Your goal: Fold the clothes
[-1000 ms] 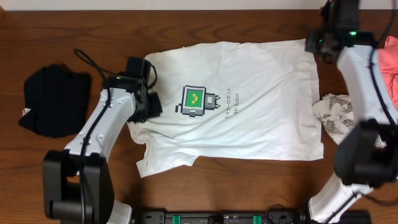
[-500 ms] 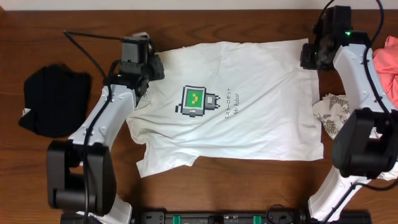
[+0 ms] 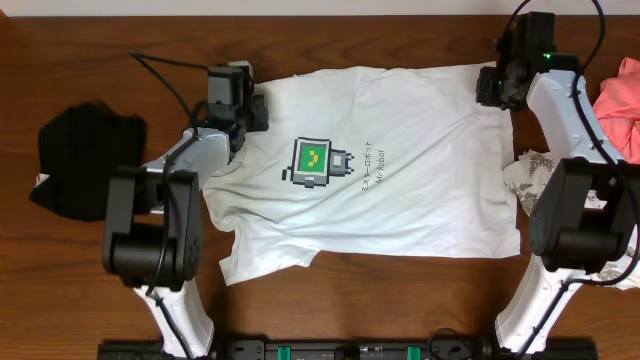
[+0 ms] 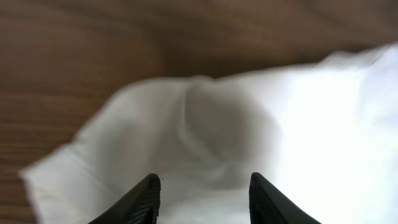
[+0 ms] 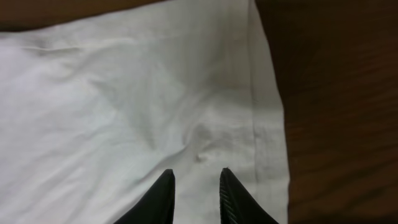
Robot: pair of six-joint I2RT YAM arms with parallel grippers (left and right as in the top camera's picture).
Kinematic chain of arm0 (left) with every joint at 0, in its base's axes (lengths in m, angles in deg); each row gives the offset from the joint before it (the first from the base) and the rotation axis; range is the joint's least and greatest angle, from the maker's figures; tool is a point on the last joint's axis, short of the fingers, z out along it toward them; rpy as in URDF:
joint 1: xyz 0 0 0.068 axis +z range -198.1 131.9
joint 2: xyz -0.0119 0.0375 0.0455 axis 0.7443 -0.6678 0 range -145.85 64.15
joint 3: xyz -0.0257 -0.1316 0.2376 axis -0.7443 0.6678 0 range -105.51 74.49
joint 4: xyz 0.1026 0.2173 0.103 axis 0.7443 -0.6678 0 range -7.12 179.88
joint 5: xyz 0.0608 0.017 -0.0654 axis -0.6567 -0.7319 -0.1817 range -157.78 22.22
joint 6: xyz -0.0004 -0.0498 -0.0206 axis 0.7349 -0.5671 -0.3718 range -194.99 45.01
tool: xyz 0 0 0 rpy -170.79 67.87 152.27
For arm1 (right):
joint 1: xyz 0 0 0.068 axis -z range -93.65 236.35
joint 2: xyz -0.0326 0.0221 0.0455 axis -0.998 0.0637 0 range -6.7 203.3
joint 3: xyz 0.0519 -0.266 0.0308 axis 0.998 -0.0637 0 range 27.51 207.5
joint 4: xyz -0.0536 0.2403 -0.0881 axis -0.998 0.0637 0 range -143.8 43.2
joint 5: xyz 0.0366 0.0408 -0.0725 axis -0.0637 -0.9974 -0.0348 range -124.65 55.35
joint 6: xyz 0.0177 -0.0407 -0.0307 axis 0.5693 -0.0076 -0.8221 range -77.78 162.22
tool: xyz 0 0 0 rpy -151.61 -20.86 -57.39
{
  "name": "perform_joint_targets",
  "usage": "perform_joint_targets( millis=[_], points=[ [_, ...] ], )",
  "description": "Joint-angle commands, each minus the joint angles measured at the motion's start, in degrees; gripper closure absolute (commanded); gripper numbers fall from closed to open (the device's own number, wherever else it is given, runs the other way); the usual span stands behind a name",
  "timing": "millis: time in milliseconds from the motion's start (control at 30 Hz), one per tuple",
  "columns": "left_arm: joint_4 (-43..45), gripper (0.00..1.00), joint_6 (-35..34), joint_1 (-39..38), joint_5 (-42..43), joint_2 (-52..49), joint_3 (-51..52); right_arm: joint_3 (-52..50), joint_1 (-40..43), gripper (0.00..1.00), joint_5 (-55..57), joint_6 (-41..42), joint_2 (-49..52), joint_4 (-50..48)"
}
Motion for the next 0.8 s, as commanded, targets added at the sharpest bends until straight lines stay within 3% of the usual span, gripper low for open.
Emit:
perform_joint_targets(
  millis=[0,533,767],
  points=[
    [0.6,0.54,1.3,-0.1,1.5,-1.6,-0.5,-0.1,-0.3,0.78,-0.9,-0.5,2.8,-0.3],
    [7.1,0.54,1.5,-0.1,1.3,-9.3,-0.5,-0.1,-1.4,0.78,-2.0,-0.5,15.0,-4.6],
    [13.3,0.54,1.5,-0.1,-2.7,-11.1,-0.5,-0.1,-1.3,0.76,-1.9,1.5,18.0,-12.3]
  ],
)
